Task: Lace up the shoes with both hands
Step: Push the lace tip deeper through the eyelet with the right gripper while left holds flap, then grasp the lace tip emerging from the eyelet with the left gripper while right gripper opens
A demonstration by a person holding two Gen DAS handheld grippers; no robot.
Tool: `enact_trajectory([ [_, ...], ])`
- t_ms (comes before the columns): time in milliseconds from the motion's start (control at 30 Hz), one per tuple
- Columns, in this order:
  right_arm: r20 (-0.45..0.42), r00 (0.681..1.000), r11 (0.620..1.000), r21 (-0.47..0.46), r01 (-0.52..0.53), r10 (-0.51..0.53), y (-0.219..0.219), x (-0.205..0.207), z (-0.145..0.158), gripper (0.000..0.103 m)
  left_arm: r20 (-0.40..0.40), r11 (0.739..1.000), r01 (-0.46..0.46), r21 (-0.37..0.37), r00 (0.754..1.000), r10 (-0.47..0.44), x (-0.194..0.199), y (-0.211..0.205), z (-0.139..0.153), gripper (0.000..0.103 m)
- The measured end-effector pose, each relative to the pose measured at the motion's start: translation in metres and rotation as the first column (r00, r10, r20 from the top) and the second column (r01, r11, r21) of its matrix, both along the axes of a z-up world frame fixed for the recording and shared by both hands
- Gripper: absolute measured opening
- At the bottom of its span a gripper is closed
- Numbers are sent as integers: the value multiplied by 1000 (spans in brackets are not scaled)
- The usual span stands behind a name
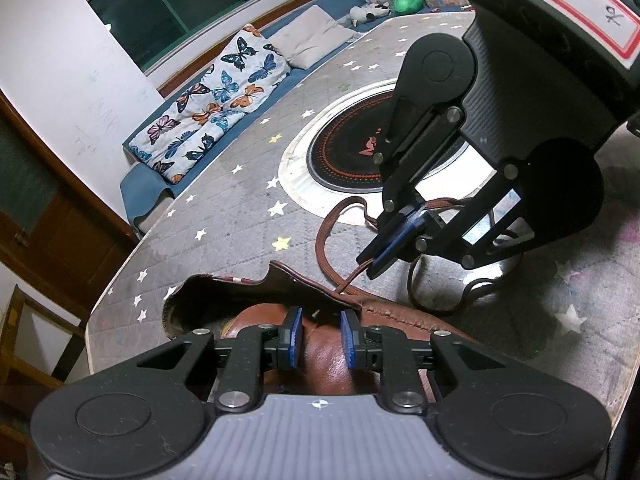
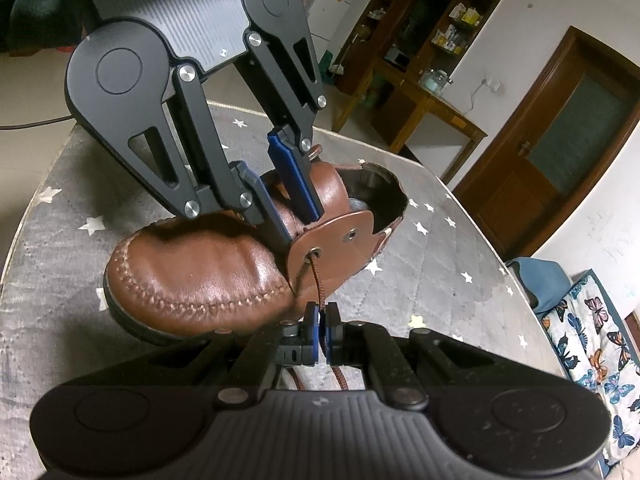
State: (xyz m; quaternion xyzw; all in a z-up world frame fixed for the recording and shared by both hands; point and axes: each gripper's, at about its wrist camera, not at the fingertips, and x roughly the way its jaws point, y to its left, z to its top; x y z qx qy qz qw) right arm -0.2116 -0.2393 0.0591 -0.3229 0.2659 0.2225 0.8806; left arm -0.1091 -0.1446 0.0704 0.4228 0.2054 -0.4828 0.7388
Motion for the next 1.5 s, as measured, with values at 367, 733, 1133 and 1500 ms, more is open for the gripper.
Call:
enact_trajectory([
  [367,8,1000,1000,17,-7,7,3,-1,1,2,5,1000,10,8,1000,-10,3,-3,-1,23],
  [733,42,999,1000,-2,-11,11,7,-3,4,2,12,1000,16,18,1000,-16,0,-6,-2,22],
  [1133,51,998,999,-20,-40,41,10,-4,4,2,27,1000,22,7,999,-22,-5,-7,-7,5],
  [1500,49,999,1000,5,-24,24,7,-5,5,4,93,987,-152,-57,983,157,-22,-12,-11,3],
])
